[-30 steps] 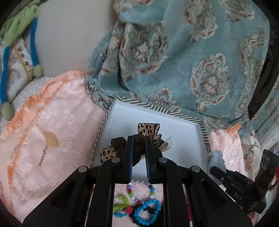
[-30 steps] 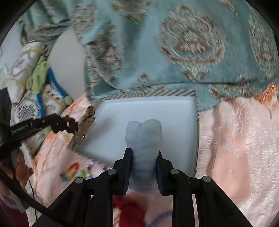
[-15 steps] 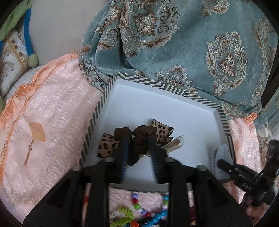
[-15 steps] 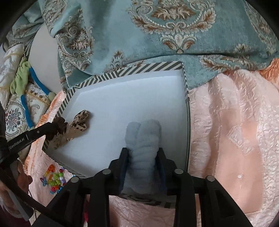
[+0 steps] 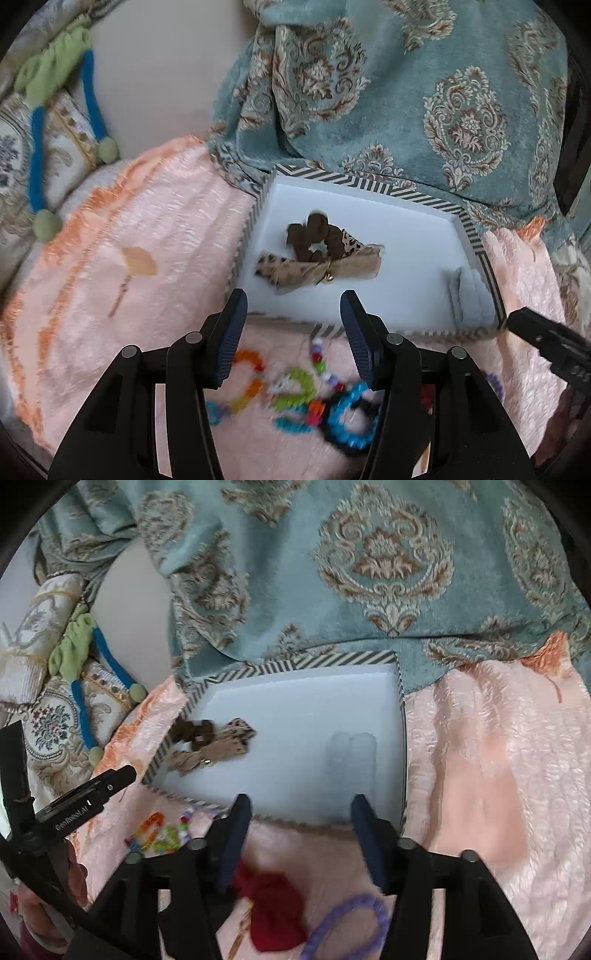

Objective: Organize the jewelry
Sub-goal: 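Carry both held items into the white tray and open both tools, then lift both tools out of the tray and move toward the remaining accessories, then grasp the black hair band with right tool while left tool grasps rainbow bead bracelet, then carry the black band and rainbow bracelet into the tray and release both, then withdraw both tools from the tray toward the remaining bead bracelets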

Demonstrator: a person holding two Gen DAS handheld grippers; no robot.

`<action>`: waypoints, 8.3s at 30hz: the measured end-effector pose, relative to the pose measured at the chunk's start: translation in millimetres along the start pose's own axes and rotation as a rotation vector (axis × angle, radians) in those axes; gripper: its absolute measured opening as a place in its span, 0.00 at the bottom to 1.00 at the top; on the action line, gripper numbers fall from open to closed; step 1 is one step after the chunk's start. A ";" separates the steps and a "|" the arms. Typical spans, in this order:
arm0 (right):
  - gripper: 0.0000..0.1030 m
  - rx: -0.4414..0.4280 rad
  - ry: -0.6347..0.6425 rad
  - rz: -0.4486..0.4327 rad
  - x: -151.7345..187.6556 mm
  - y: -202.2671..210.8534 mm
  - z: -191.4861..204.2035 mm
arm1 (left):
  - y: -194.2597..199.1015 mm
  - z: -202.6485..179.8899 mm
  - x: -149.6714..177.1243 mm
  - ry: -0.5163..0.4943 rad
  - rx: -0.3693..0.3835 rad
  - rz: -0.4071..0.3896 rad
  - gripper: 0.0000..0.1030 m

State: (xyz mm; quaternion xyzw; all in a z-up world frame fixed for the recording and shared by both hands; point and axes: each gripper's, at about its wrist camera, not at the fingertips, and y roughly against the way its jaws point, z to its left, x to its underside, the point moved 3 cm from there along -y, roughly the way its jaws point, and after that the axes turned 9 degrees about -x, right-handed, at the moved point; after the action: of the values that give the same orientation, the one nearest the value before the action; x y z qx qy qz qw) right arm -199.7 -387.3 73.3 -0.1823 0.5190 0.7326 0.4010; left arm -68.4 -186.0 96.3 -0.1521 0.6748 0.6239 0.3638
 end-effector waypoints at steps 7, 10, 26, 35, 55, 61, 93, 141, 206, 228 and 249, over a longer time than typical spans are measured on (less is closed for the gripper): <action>0.62 0.021 0.039 -0.024 20.5 26.6 25.3 | 40.9 11.3 23.1 -0.004 -0.045 -0.048 0.51; 0.62 0.014 0.044 -0.023 29.0 35.3 31.3 | 55.2 14.0 31.3 -0.004 -0.057 -0.068 0.51; 0.62 0.014 0.079 -0.033 58.3 73.5 51.9 | 104.7 40.8 60.2 0.047 -0.051 -0.087 0.51; 0.63 0.009 0.068 -0.029 70.3 83.3 49.6 | 114.2 81.1 74.4 0.137 -0.034 -0.053 0.59; 0.63 -0.097 0.057 0.102 99.8 40.1 73.7 | 80.0 107.5 98.6 0.186 -0.061 0.038 0.59; 0.63 -0.119 0.069 0.139 106.0 16.0 84.1 | 64.7 105.8 103.8 0.176 -0.058 0.063 0.59; 0.14 -0.197 0.059 0.200 102.8 -57.6 82.3 | -66.4 76.2 71.8 -0.032 0.102 0.183 0.08; 0.13 -0.178 0.066 -0.051 37.0 65.1 46.1 | 83.4 -4.5 8.0 -0.141 0.077 -0.055 0.08; 0.40 -0.033 -0.016 0.098 -85.8 -79.4 -51.7 | -66.9 -29.8 -14.5 -0.029 -0.005 0.098 0.49; 0.45 -0.049 0.076 0.015 -4.0 23.5 26.0 | 42.1 -13.0 24.3 -0.029 -0.044 -0.017 0.55; 0.48 -0.064 0.050 0.079 54.4 39.0 11.0 | 52.0 32.2 75.6 0.074 0.030 0.097 0.55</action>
State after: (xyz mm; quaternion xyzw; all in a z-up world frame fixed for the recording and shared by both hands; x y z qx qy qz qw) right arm -261.6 -361.0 64.4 -0.1926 0.5119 0.7593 0.3526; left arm -145.0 -127.4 84.2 -0.1370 0.7036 0.6245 0.3101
